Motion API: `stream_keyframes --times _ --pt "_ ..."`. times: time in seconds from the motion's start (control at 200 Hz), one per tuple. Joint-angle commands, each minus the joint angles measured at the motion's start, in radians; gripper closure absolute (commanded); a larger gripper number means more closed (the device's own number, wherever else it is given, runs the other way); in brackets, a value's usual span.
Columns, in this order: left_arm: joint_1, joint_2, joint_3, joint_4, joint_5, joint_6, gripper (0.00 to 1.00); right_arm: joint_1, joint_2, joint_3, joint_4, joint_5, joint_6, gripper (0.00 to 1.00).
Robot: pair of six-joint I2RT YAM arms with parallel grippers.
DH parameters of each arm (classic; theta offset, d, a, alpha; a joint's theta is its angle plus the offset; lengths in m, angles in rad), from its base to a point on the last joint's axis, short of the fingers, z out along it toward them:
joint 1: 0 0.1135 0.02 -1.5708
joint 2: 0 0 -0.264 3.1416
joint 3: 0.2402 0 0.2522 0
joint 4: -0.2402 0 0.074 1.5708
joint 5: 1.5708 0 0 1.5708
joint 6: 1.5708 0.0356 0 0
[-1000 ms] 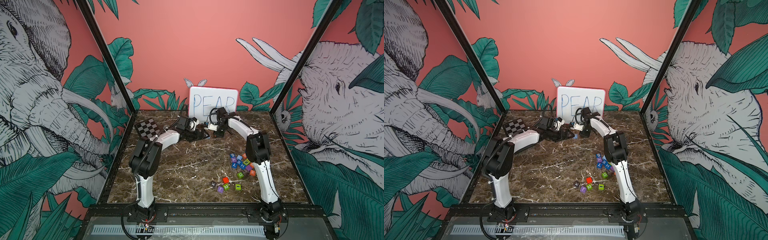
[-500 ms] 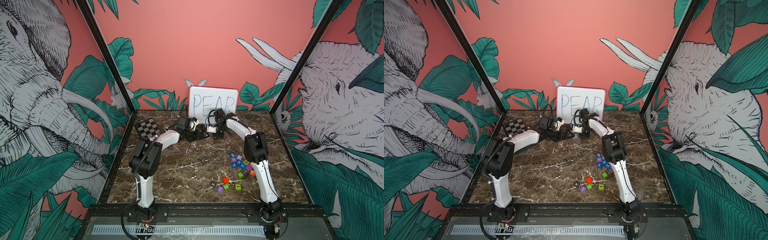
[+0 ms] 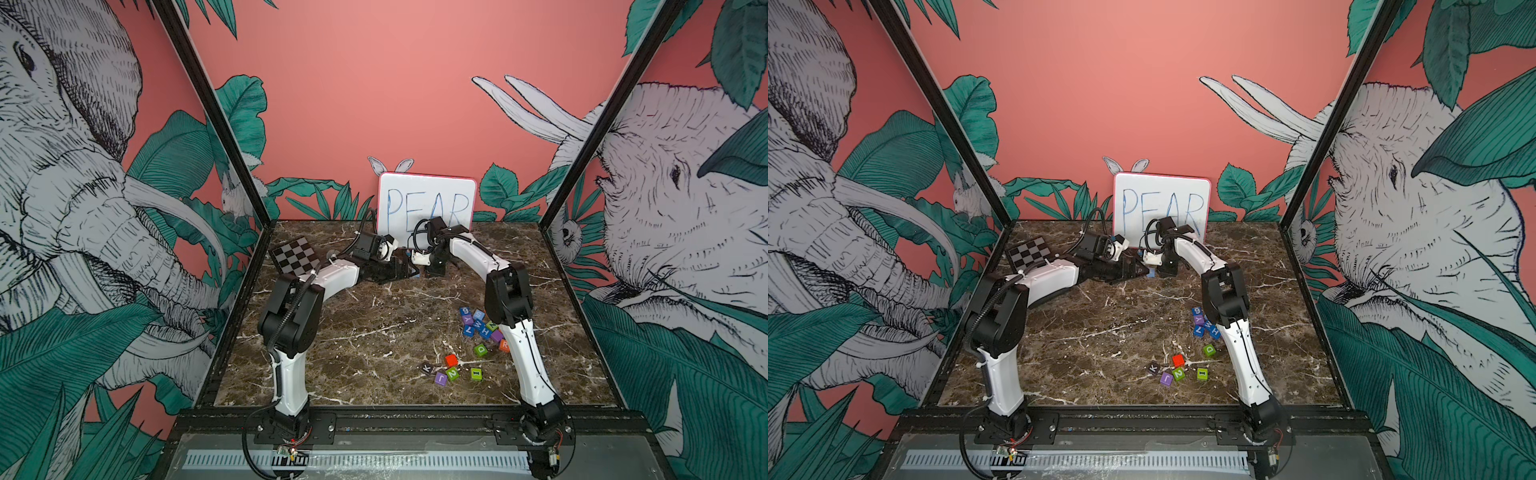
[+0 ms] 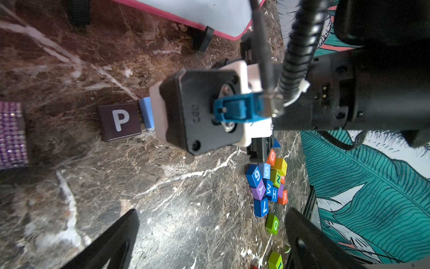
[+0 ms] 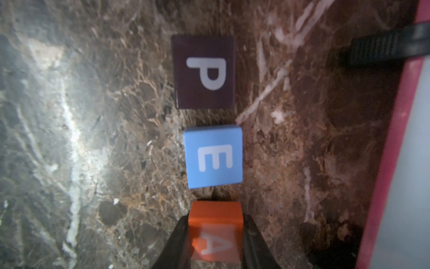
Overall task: Spell the uppercase word “pear” with letter blocks
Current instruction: Place the letter block at the center of the board.
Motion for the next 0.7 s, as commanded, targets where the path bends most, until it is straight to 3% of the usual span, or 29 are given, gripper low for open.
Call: stream_keyframes --times 0.0,0.695 --pt "0.007 -0.045 -0.002 0.005 0.007 0.000 0.01 0.012 0.023 0.011 -0.021 0.002 -0.028 0.83" --pt "0.006 -0.055 -0.015 0.011 0.000 0.002 0.01 0.017 -0.019 -0.076 0.030 0.031 -0.115 0.79"
